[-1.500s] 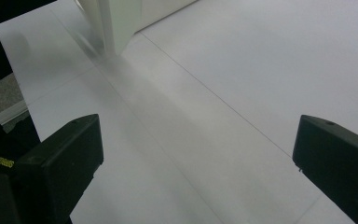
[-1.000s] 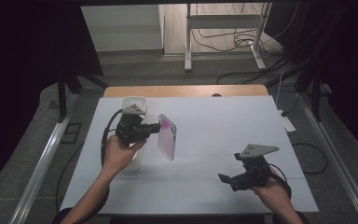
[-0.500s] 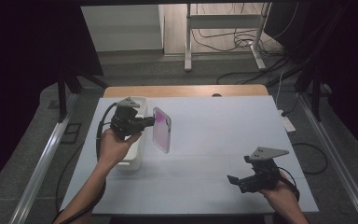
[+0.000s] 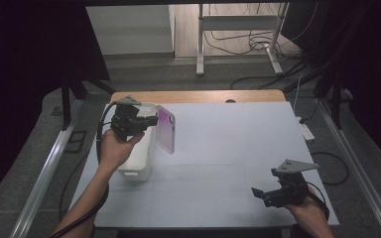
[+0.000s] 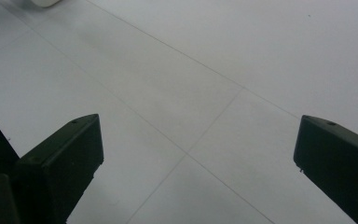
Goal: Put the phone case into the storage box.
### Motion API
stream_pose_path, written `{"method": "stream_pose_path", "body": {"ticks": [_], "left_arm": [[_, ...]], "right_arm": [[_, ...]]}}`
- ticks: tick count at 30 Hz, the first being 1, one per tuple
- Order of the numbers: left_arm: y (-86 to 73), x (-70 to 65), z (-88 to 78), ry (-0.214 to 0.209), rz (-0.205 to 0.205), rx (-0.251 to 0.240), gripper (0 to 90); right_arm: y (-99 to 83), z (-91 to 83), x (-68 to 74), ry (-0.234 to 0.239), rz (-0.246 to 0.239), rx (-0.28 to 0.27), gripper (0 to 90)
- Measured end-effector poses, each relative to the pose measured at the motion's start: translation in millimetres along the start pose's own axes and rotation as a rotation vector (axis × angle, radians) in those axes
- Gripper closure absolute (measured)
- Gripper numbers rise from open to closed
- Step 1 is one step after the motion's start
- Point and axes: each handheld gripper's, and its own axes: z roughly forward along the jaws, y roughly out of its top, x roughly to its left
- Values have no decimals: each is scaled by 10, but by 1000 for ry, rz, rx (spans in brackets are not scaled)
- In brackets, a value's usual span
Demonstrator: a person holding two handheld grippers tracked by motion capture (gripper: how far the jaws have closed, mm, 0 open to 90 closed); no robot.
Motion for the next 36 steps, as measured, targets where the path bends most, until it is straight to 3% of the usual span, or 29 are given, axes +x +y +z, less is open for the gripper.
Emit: {"method": "stream_pose_path", "body": {"ticks": [8, 14, 20, 36], "left_arm": [[39, 111, -42, 28, -22, -8, 879], [38, 206, -42, 54, -41, -8, 879], [36, 331, -59, 87, -76, -17, 879], [33, 651, -97, 183, -130, -38, 879]], "right_arm": [[-57, -80, -54, -16, 46, -11, 12], [-73, -111, -63, -26, 51, -16, 12], [-73, -108, -37, -41, 27, -18, 14], [-73, -116, -32, -40, 28, -16, 14]]}}
